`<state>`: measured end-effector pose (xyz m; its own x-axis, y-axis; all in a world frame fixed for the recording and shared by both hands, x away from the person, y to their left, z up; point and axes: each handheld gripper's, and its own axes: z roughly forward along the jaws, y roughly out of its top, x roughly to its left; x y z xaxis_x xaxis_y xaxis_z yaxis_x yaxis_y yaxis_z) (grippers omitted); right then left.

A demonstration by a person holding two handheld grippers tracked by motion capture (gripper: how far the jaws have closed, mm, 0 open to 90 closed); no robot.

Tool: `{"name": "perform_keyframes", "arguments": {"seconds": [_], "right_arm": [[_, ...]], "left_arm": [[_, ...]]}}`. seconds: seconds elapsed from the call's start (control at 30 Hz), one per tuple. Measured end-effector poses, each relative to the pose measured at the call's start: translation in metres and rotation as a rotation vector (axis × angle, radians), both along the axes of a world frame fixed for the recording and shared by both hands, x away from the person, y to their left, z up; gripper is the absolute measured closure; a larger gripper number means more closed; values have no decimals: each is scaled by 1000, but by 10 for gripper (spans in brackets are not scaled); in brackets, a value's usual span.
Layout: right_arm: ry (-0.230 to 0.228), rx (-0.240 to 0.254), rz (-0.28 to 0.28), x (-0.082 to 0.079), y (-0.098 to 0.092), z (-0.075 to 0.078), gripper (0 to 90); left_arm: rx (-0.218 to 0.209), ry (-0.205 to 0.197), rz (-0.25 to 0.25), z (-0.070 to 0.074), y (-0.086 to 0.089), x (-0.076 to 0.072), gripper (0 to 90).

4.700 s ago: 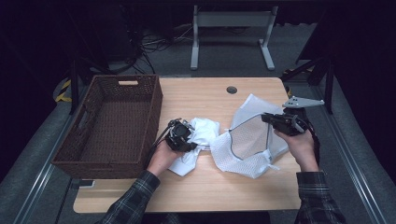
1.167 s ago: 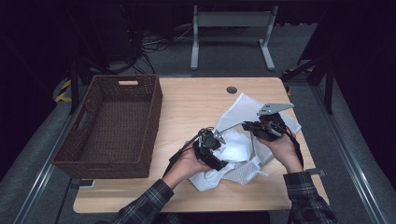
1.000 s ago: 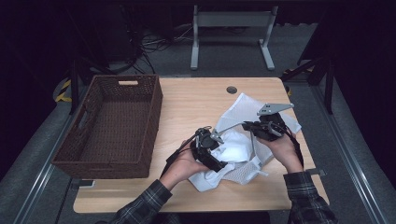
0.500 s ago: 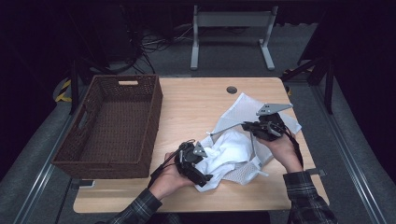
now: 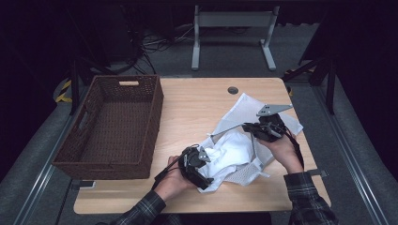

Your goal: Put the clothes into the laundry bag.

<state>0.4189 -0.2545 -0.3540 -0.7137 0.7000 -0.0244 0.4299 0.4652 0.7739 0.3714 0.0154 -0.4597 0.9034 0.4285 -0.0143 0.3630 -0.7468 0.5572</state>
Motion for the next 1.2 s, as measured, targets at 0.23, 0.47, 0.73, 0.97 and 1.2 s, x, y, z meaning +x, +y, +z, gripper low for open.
{"name": "perform_keyframes", "arguments": {"seconds": [0.23, 0.47, 0.73, 0.97, 1.2], "right_arm": [[0, -2, -2, 0, 0, -1, 879], [2, -2, 2, 0, 1, -1, 880], [8, -6, 11, 1, 3, -3, 880], [9, -6, 19, 0, 5, -2, 880], [10, -7, 28, 0, 8, -3, 880]], "left_arm": [[-11, -4, -22, 8, 4, 0, 535], [-35, 52, -23, 11, 5, 2, 801], [-103, 56, -30, 26, 5, 3, 821], [-154, 37, -25, 39, 0, 5, 822], [-172, 26, -18, 46, -6, 9, 822]]}}
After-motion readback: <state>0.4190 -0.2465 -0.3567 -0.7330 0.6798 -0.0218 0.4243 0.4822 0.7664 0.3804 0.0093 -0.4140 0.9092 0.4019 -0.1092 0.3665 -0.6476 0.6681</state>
